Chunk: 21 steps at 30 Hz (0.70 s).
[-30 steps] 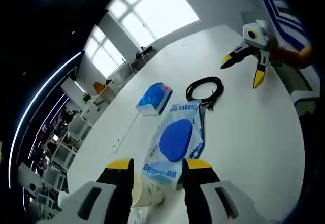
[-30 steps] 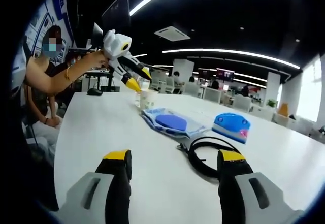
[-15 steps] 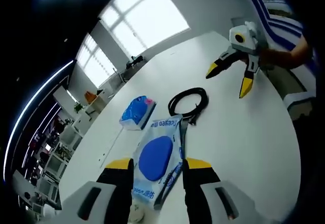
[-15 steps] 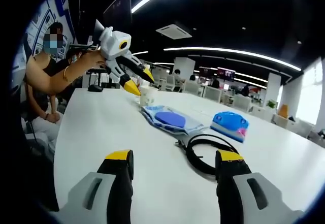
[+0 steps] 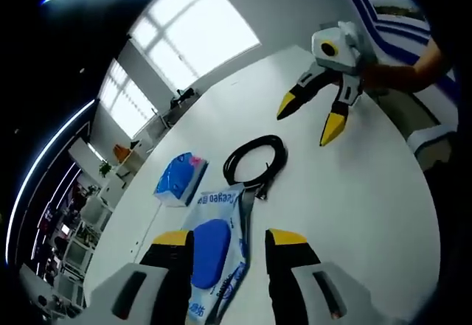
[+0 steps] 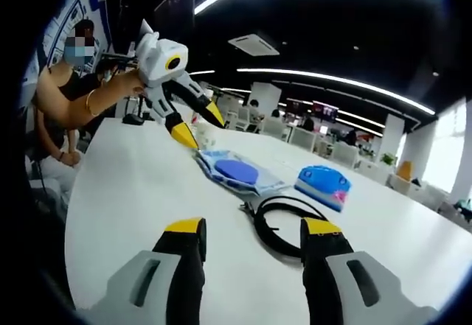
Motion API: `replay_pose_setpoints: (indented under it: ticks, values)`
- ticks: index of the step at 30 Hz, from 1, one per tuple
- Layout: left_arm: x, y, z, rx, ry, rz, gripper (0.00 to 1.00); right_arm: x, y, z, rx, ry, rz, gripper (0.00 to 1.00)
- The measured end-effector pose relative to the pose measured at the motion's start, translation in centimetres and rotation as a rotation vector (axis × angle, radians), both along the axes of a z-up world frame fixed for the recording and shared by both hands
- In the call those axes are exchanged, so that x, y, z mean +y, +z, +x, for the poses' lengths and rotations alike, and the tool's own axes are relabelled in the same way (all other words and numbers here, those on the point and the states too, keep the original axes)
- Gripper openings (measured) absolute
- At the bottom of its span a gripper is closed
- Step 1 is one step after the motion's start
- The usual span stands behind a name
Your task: Arrange the tabletop items into an orderly group along one side of the table until the central work area is clear of visible clutter.
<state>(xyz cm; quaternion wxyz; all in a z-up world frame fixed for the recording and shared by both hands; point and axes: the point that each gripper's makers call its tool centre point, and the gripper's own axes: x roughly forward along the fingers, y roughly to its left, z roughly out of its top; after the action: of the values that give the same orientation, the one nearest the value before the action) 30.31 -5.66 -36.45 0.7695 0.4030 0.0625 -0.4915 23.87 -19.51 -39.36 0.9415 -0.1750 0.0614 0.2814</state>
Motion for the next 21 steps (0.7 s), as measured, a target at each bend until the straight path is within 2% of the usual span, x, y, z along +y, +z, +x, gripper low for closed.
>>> replay_pose_setpoints:
  ticks: [9,15,21]
  values:
    - [-3.0,-0.3,-1.3,0.003,-0.077,0.008,0.38,-0.3,0.4,0.3,-0.008,0.002,-0.027,0.49]
    - [-4.2,-0.2,-1.5,-0.001,-0.094,0.000,0.39,-0.6,0.4,0.5,-0.009,-0.002,-0.029,0.49]
    - [-5.6,-0.8,-1.7,-0.014,-0.109,0.011,0.39,-1.3,0.0,0.8,0.001,-0.014,-0.038,0.49]
